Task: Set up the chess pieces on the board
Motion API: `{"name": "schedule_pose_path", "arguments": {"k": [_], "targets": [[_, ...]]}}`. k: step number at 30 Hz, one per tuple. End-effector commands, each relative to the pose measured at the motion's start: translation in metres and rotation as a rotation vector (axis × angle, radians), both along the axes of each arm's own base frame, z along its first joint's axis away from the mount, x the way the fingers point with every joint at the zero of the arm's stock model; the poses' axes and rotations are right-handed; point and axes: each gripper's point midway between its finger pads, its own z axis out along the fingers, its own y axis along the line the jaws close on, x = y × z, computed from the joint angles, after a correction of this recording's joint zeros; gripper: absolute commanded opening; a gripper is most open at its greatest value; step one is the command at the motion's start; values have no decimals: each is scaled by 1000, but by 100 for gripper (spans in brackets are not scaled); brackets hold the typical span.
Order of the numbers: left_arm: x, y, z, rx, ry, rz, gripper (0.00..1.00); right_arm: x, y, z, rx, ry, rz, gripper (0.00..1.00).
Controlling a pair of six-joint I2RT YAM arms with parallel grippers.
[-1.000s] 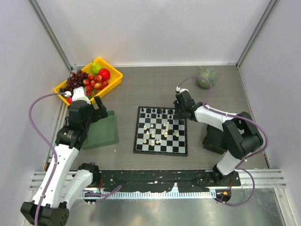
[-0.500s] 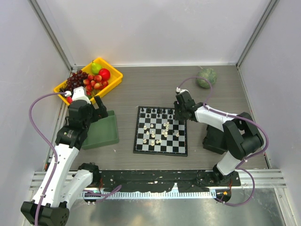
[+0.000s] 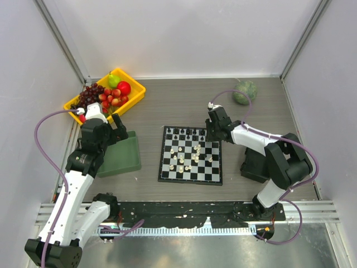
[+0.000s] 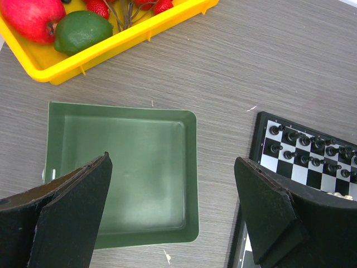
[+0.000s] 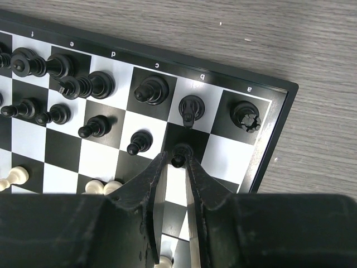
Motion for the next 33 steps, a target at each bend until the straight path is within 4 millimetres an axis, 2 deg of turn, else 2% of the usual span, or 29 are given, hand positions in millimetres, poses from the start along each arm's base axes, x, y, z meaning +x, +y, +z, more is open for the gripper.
{"name": "schedule_pose_path", "arguments": {"k": [1,7,12,16,18,21,26,33], "targets": [[6,0,13,-4,-54,-2,99,14,10,19,34,-55,12,26],[5,0,13,-4,-54,-2,99,13,4,27,24,-72,0,25],[5,1,12,-5,-55,0,99,5,2,48,55,-122,4,29],[4,1,13,-4,-56,3,99,-10,-1,60,75,-139,17,38],[3,2,12,-1,-53,5,99,-17,-4,67,83,-153,16,47],[3,3,11,0,-54,8,99,-29,-5,73,102,-157,24,53],[3,2,9,-2,-53,4,99,-53,4,63,97,-111,72,54],[2,3,9,-2,-56,7,99,-79,20,33,61,-18,125,45]]}}
